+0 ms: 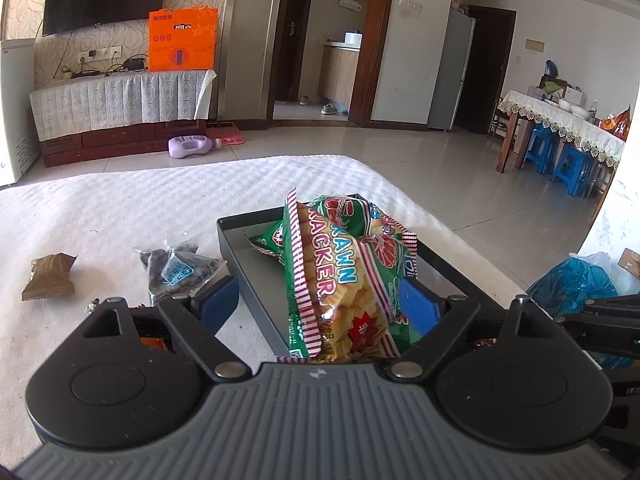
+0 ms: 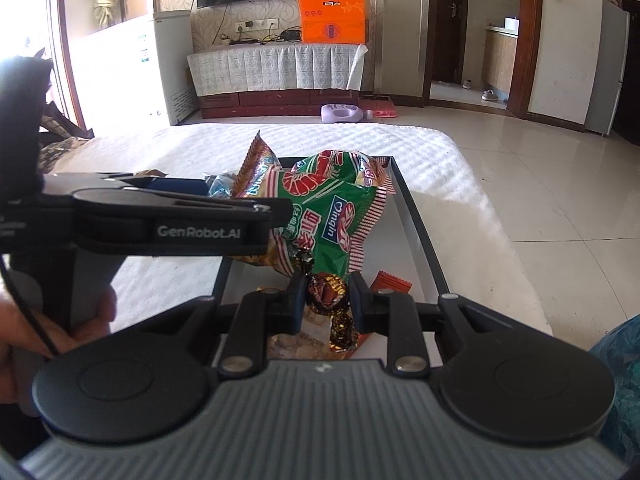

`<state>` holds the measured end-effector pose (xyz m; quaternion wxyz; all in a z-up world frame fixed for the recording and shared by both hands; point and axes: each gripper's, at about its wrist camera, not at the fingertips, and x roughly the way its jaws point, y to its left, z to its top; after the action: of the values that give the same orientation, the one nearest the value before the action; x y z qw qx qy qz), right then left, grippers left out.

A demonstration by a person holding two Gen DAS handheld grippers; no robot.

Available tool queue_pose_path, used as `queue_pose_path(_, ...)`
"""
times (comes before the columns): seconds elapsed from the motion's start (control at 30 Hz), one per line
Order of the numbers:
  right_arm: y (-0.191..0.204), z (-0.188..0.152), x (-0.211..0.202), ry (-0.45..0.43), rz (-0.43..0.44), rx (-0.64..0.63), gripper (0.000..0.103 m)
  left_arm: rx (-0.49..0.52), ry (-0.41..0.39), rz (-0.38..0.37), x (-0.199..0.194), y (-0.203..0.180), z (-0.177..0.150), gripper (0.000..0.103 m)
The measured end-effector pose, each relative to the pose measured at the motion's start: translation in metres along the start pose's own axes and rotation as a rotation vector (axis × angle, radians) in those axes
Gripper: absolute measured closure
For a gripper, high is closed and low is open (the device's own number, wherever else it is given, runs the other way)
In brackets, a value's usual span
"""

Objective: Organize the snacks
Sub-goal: 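Lower the cracker bag into the box and open the left tool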

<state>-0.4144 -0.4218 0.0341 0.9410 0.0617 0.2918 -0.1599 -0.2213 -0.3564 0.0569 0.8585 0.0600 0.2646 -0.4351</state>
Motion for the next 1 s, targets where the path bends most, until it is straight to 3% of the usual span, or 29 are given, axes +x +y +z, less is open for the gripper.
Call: queue_pose_path(1.0,0.002,-0.001,0.043,0.094,-0.069,0.064,0.075,0.022,-0.014,0.062,-0.036,0.025,-0.002,0.013)
